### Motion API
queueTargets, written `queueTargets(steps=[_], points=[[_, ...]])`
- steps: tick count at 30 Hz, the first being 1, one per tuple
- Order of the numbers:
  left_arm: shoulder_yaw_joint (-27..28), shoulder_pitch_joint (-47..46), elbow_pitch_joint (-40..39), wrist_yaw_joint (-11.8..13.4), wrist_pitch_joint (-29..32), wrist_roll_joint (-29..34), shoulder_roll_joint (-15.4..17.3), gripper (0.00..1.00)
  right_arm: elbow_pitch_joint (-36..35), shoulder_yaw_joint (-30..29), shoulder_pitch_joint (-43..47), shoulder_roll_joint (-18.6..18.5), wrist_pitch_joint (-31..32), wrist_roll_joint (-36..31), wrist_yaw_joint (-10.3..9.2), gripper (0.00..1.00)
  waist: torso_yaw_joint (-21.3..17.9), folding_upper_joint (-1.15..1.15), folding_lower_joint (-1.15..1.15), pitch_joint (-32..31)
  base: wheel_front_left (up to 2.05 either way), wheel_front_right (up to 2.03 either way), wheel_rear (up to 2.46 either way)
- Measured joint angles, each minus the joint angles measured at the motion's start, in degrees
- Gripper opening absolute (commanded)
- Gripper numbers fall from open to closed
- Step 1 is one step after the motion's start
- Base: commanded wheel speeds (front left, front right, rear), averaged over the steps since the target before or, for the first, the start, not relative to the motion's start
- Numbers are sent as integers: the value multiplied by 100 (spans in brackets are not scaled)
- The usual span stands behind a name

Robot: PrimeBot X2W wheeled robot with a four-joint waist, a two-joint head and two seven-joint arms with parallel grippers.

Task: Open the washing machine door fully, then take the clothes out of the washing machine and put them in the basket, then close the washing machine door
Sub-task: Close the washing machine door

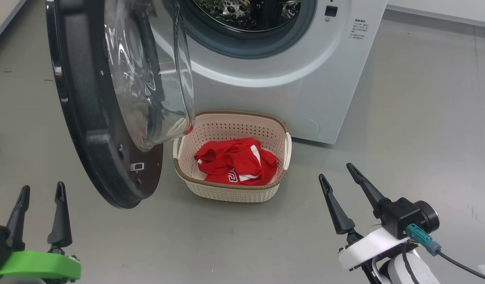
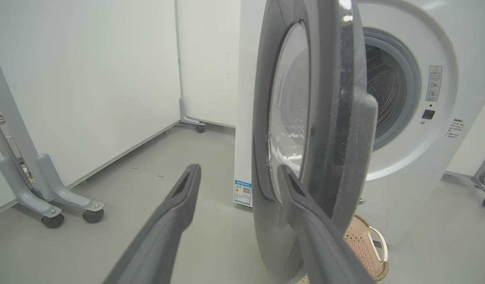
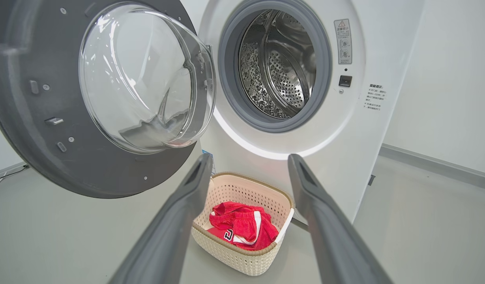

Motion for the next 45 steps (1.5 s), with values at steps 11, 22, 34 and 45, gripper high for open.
queueTargets(steps=[11, 22, 34, 45], points=[[-114, -1, 196, -1, -145, 36, 11, 100, -7, -24, 2, 16, 0, -1, 0, 100, 13, 0, 0, 13, 0, 0, 0], [-174, -4, 365, -1, -224, 91, 36, 100, -7, -46, 4, 24, 0, -2, 0, 100, 29, 0, 0, -44, 0, 0, 0], [-175, -12, 398, -1, -276, 90, 36, 100, -7, -46, 18, 32, 0, -3, 0, 100, 60, 0, 0, -40, 0, 0, 0], [-188, -15, 471, -1, -282, 90, 36, 100, -7, -55, 20, 37, 0, -12, 1, 100, 91, 0, 0, -36, 0, 0, 0]])
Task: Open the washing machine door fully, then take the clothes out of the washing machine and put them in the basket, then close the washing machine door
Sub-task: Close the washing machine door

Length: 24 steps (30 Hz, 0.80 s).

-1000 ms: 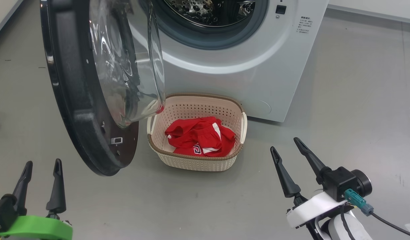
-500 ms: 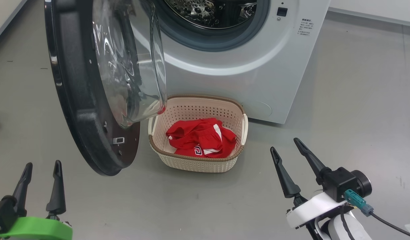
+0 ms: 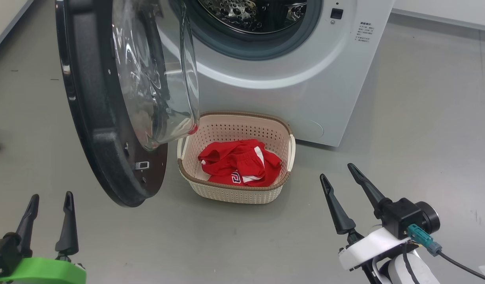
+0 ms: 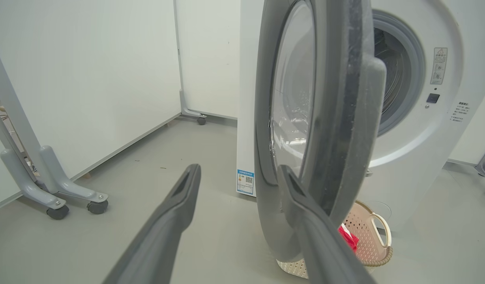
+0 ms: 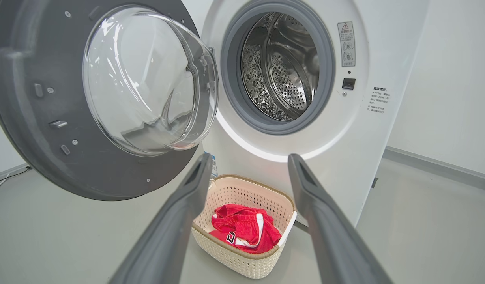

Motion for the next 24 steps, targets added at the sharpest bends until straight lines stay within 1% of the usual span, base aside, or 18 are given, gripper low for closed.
queueTargets(steps=[6, 7, 8, 9, 10, 11, 12, 21, 24], points=[[-15, -2, 35, -18, -1, 0, 0, 100, 0, -1, 1, 1, 0, -16, 0, 100, 7, 0, 0, -4, 0, 0, 0], [-22, -2, 38, -18, -2, 0, 0, 96, 0, -1, 1, 1, 0, -18, 0, 100, 7, 0, 0, -4, 0, 0, 0], [-32, -2, 41, -18, -2, 0, 0, 79, 0, -2, 1, 1, 0, -18, 0, 100, 6, 0, 0, -4, 0, 0, 0], [-44, -3, 46, -18, -3, -2, 0, 44, 0, -2, 1, 2, 0, -18, 0, 100, 6, 0, 0, -4, 0, 0, 0], [-57, -3, 57, -18, -14, -9, 0, 44, 0, -2, 1, 2, 0, -18, 0, 100, 5, 0, 0, -2, 0, 0, 0], [-65, -3, 63, -18, -45, -9, 0, 15, 0, -2, 1, 2, 0, -18, 0, 100, 4, 0, 0, -1, 0, 0, 0], [-67, -3, 63, -18, -44, -9, 0, 0, 0, -2, 1, 3, 0, -18, 0, 100, 2, 0, 0, 1, 0, 0, 0], [-120, -11, 52, -25, -45, -48, 21, 0, -11, -3, 2, 5, 0, -20, 0, 100, -13, 0, 0, 67, 0, 0, 0], [-127, -43, -5, -26, -45, -78, 93, 0, -15, -7, 2, 5, 0, -27, 0, 100, -14, 0, 0, 98, 0, 0, 0]])
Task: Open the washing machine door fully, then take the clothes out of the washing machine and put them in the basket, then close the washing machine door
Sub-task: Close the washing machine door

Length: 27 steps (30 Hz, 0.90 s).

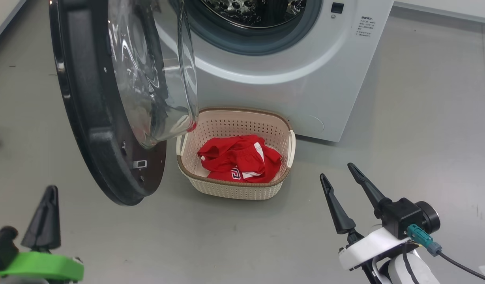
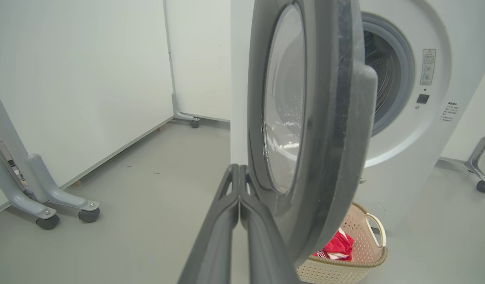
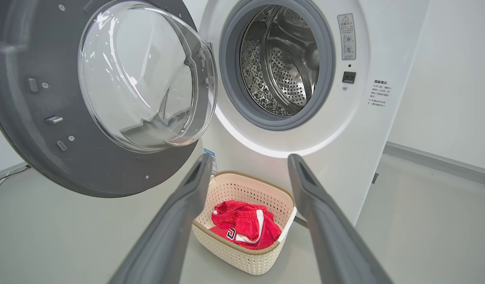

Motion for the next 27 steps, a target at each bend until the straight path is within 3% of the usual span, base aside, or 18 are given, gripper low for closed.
queueTargets(steps=[3, 9, 16, 22, 27], points=[[9, -175, -121, 0, 0, -292, 53, 0, -1, 0, -1, 1, 0, -2, 0, 100, -1, 0, 0, 29, 0, 0, 0], [236, -633, -279, 0, 482, -1681, -15, 0, -2, 21, -2, 0, 0, -34, 1, 100, -10, 0, 0, 77, 0, 0, 0], [1122, -1116, -18, 19, 1517, -3776, -571, 0, 5, 53, -4, 1, 0, -42, 1, 100, -45, 0, 0, 105, 0, 0, 0], [1731, -1410, 94, 502, 2473, -5604, -1004, 0, 18, 129, -8, 3, 0, -42, 1, 100, -142, 0, 0, 118, 0, 0, 0], [1856, -1707, 88, 987, 3275, -6671, -1060, 0, 16, 91, -8, 3, 0, -42, 1, 100, -188, 0, 0, 142, 0, 0, 0]])
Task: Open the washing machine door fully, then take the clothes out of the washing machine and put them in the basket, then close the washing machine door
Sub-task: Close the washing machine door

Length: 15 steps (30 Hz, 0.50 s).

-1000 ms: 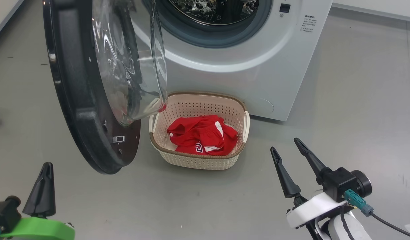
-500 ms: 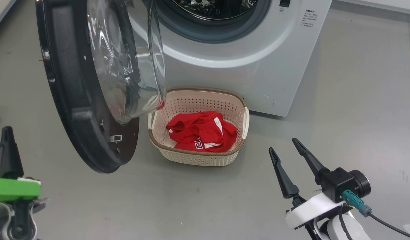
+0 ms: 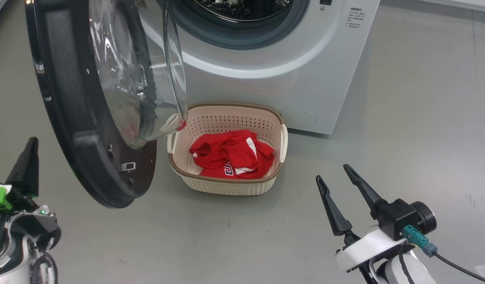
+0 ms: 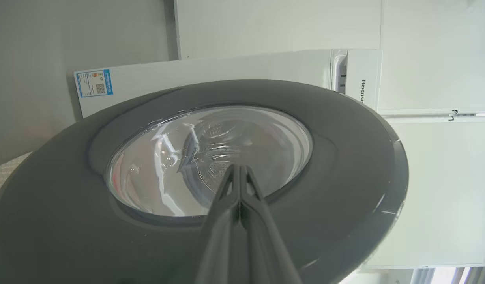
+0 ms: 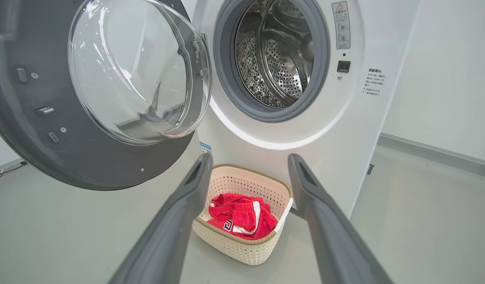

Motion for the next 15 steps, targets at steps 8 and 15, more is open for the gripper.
queueTargets(steps=[8, 15], points=[[-47, -10, -98, 361, 836, -571, 10, 0, -4, -18, -2, 1, 0, 1, 0, 100, -33, 0, 0, 65, 0, 0, 0], [-188, 3, -209, 370, 1246, -713, 24, 0, -5, -47, -11, -1, 0, 0, 0, 100, -45, 0, 0, 110, 0, 0, 0]])
